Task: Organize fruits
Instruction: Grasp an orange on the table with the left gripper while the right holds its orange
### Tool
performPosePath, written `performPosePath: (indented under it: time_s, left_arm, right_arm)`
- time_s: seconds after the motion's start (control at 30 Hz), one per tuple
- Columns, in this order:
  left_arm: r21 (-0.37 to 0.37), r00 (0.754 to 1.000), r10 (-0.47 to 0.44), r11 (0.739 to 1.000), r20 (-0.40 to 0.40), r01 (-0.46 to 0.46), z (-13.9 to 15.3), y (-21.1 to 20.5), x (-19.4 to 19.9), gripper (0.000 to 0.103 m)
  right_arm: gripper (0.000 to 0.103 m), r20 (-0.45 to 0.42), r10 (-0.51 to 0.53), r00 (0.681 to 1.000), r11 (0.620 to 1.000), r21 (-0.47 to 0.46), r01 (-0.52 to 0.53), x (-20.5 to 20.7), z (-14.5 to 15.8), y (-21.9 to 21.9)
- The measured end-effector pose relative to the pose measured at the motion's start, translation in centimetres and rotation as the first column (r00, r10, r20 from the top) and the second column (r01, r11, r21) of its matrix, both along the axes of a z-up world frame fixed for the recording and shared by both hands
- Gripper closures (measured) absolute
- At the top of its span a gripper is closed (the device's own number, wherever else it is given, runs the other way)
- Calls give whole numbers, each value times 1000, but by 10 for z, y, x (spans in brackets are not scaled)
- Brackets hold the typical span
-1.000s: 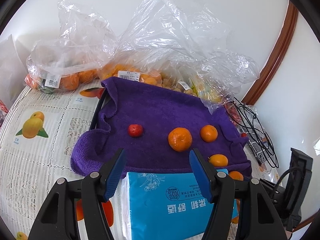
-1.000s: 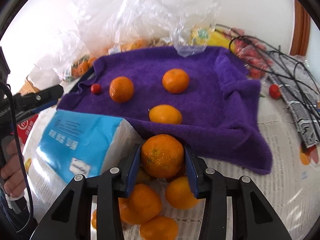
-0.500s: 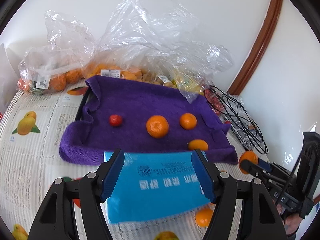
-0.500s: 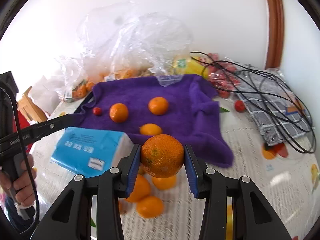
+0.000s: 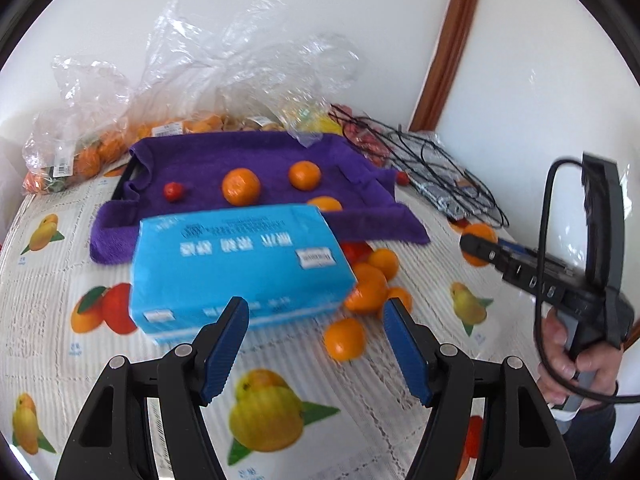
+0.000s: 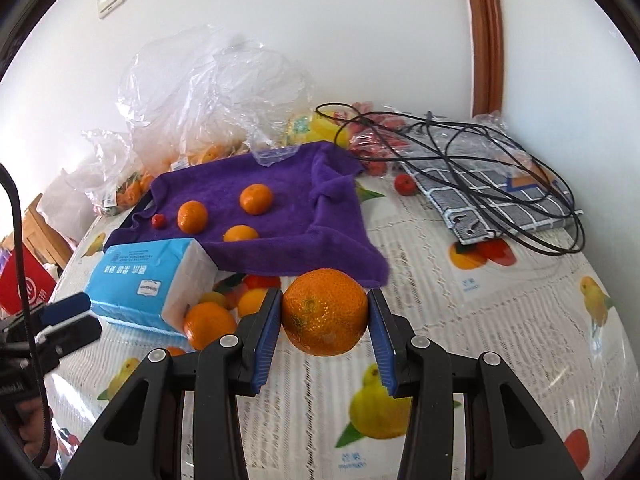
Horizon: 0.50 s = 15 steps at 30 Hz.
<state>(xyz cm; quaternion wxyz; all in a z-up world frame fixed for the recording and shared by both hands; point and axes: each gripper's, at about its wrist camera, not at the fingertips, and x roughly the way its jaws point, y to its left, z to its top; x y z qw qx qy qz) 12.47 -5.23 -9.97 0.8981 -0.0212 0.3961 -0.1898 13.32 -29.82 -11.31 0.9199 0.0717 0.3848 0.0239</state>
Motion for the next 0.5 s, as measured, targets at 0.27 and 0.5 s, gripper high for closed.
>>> performPosePath:
  time_s: [0.27, 0.5]
  left_arm:
    - [36, 998, -3, 999, -68, 6, -25, -23, 0, 37]
    - [52, 994, 6, 999, -112, 0, -42, -38, 7, 44]
  right_arm:
    - [60, 18, -21, 1000, 1000, -9, 21, -20, -1, -16]
    - [60, 9, -10, 1000, 1000, -11, 10, -26, -7, -20]
